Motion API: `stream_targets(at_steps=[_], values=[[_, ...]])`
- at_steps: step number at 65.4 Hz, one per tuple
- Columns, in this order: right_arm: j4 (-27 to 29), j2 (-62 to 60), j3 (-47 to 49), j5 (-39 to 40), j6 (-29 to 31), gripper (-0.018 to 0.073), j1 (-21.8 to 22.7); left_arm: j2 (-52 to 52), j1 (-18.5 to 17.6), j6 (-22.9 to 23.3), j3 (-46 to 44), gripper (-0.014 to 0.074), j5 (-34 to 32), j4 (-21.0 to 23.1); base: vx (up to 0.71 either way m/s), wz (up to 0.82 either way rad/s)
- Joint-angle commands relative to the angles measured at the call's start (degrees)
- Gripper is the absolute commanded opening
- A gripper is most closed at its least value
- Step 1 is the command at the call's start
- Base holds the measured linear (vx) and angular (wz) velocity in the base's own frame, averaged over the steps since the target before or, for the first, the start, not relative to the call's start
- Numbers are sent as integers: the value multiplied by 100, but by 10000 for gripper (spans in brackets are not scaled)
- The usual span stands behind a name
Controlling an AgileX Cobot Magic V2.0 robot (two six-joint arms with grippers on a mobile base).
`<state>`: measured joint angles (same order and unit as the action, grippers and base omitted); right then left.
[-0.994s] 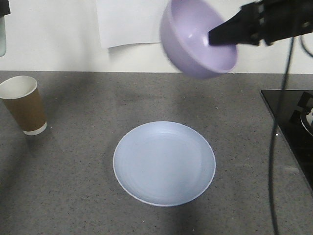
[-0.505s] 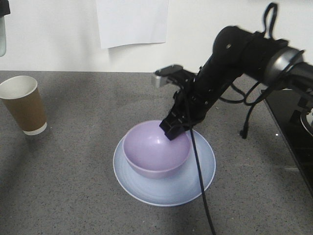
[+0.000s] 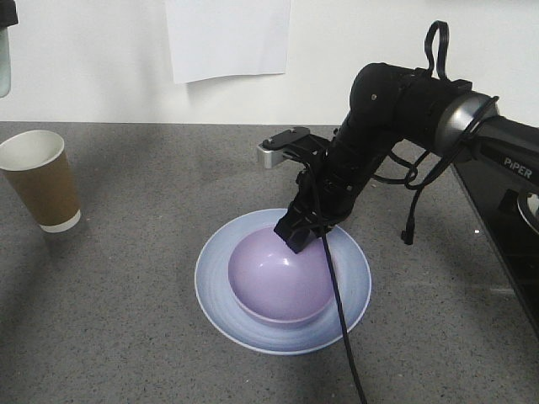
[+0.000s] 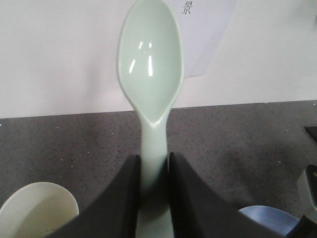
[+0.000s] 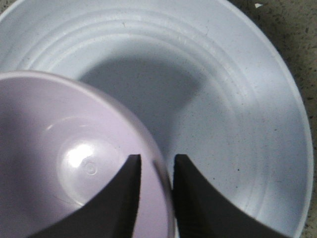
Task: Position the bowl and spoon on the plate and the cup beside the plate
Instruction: 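Lower the lavender bowl onto the plate center with the right gripper, then open the right gripper and lift it away from the bowl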
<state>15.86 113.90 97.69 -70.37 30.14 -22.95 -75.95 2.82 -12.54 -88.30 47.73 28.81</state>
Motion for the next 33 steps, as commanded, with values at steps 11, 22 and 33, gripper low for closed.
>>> stream_targets(at_steps=[11, 22, 33], values=[[-33, -593, 150, 643, -124, 408, 9, 158, -4, -12, -155, -7, -313, 190, 0, 0], [-48, -1215, 150, 1391, -238, 428, 126, 158, -4, -12, -155, -6, -170, 190, 0, 0], [-28, -2159, 150, 2076, -345, 401, 406, 158, -4, -17, -155, -6, 134, 220, 0, 0]])
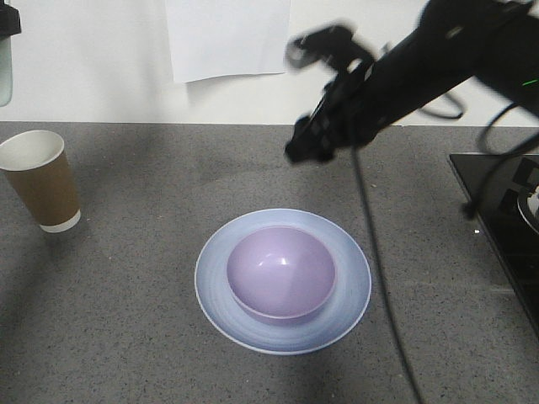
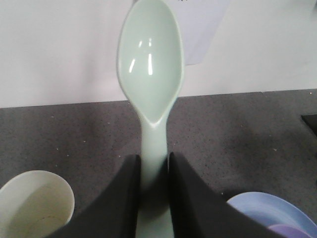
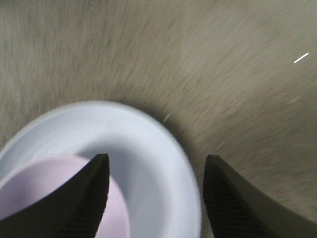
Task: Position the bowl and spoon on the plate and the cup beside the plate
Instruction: 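Open the right gripper and lift it away from the bowl, then lower the pale green spoon into the bowl with the left gripper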
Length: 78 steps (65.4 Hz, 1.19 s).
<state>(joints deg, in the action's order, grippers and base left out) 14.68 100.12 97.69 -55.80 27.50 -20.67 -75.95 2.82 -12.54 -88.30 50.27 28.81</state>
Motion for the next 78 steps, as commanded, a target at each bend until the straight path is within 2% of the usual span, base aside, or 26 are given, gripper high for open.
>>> stream_targets(at_steps=[1, 6, 10, 17, 21, 26, 47, 48, 49, 58, 68, 78], values=[[103, -874, 150, 673, -110, 395, 215, 158, -4, -24, -155, -6, -69, 249, 0, 0], [146, -1331, 150, 937, -255, 343, 419, 151, -4, -78, -155, -6, 208, 411, 0, 0], [153, -1728, 150, 1042, -319, 266, 604, 151, -8, -207, -155, -6, 424, 603, 0, 0], [148, -2329, 150, 1007, -313, 88, 883, 151, -30, -534, -155, -6, 782, 1110, 0, 0], [112, -2640, 127, 963, -302, -18, 976, 146, -161, -705, -155, -6, 924, 1329, 0, 0], [56, -2966, 99, 843, -299, -11, 1028, 79, -390, -799, -155, -7, 1056, 1394, 0, 0], [-299, -3784, 99, 253, -314, -6, 1028, -932, -1884, -648, -155, -7, 1632, 935, 0, 0], [-326, -3796, 99, 198, -314, -5, 1028, -1004, -1962, -597, -155, -7, 1630, 913, 0, 0], [-495, -3836, 99, -88, -338, -5, 1028, -1402, -2338, -456, -155, -7, 1630, 823, 0, 0], [-651, -3836, 99, -199, -437, -5, 1028, -1793, -2699, -292, -155, -7, 1724, 601, 0, 0], [-851, -3836, 99, -199, -533, -5, 1028, -2119, -3061, -149, -155, -7, 1859, 166, 0, 0], [-971, -3836, 99, -192, -585, -5, 1028, -2260, -3243, -138, -155, -7, 1880, 97, 0, 0]])
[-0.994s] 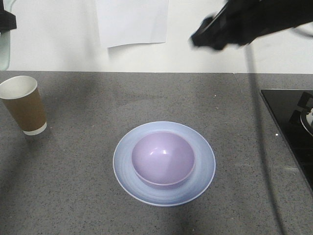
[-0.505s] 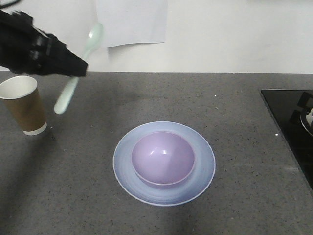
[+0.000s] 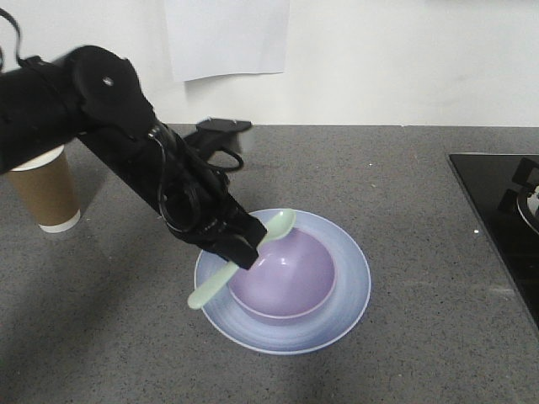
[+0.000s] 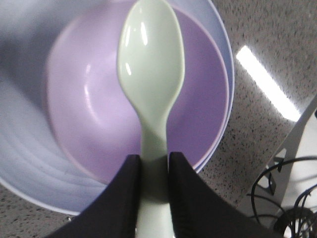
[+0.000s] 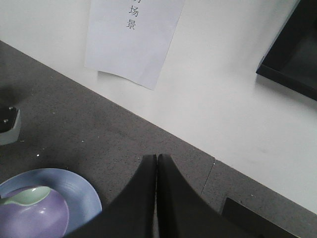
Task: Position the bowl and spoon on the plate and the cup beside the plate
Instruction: 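Lower the pale green spoon into the bowl with the left gripper, then release the spoon and raise the left gripper away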
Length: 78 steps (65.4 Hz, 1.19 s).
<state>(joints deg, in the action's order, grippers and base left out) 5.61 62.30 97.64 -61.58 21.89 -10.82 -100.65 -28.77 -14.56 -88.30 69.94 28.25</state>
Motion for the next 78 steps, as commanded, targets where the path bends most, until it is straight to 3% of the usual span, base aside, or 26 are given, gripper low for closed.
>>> stream_targets(at_steps=[1, 31, 65, 73, 78], values=[[-64, -54, 105, 386, -24, -5, 42, 201, -105, 63, -155, -7, -104, 133, 0, 0], [-76, -43, 105, 386, -24, -5, 42, 118, -116, 50, -155, 36, -160, 241, 0, 0], [-54, -38, 105, 386, -48, -5, 42, 118, -116, 67, -748, 433, -46, 234, 0, 0], [-54, -38, 105, 392, -48, -5, 42, 155, -97, 296, -1121, 444, 144, -44, 0, 0], [-54, -38, 105, 392, -48, -5, 42, 237, -97, 470, -1392, 444, 144, -550, 0, 0]])
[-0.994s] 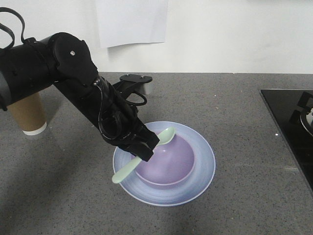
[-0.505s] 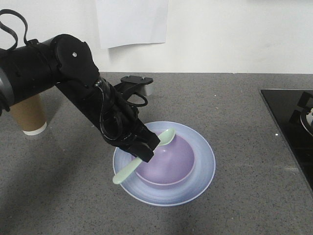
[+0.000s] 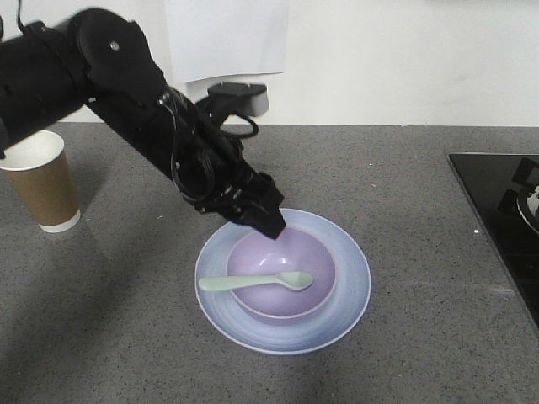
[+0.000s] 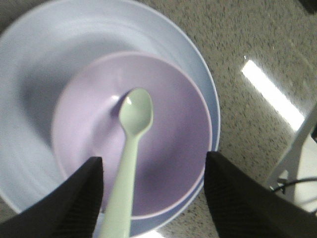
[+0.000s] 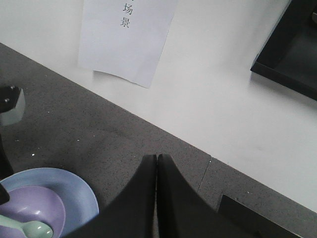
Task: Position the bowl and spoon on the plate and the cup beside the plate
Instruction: 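Release the spoon and raise the left gripper away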
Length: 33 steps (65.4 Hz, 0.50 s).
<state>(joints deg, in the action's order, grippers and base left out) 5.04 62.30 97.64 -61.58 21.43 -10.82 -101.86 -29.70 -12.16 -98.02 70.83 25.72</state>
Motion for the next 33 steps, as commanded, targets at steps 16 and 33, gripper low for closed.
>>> stream_targets(at_steps=[16, 33], values=[[3, -38, 105, 386, -2, -5, 42, 848, -4, 1216, -912, 444, 55, -3555, 0, 0], [3, -38, 105, 378, -2, -5, 42, 1368, 423, 1886, -912, 444, -35, -5894, 0, 0]])
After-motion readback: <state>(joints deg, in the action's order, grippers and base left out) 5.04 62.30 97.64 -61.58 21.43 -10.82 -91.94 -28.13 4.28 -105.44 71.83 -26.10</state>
